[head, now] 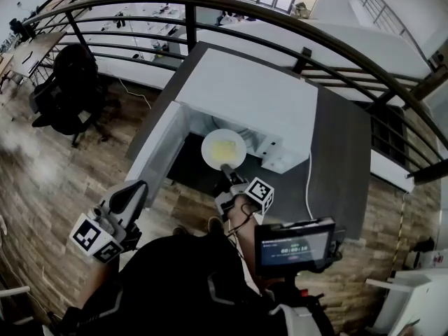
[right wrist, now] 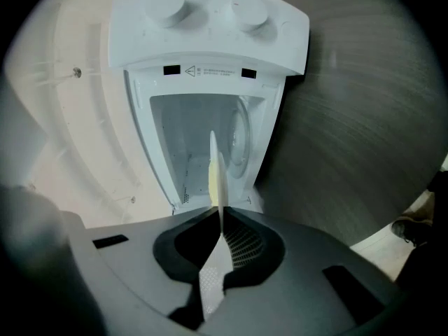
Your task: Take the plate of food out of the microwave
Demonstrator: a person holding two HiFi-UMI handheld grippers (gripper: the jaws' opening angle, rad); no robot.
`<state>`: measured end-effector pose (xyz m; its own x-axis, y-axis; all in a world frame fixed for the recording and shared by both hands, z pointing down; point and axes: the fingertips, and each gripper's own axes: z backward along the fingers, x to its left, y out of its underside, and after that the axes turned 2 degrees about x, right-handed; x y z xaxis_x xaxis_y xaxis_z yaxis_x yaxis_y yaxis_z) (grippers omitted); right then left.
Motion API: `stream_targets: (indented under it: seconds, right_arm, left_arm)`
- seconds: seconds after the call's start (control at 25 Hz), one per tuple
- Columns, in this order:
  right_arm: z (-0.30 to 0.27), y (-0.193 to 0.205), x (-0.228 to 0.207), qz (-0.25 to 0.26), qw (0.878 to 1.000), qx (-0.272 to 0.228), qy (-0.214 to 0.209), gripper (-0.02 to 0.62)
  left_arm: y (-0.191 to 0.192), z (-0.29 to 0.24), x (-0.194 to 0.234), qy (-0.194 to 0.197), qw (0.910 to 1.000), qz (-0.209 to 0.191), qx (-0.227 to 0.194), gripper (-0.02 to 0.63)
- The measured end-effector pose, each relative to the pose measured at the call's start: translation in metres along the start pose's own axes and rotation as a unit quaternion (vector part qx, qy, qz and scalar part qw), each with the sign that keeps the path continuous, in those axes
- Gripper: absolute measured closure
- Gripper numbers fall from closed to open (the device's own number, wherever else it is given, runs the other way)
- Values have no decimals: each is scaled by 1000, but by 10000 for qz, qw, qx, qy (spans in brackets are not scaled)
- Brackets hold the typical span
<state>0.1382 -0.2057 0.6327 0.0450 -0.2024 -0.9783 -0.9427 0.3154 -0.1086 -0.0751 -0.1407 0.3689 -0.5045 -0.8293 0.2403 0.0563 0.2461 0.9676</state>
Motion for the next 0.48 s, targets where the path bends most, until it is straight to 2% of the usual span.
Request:
stream_targets:
  seconds: [0.48]
  right_arm:
    - [54,39,39,118,9992,146,-362,581]
  left_arm:
    - [8,-9,-4,632,9980,42,5,603]
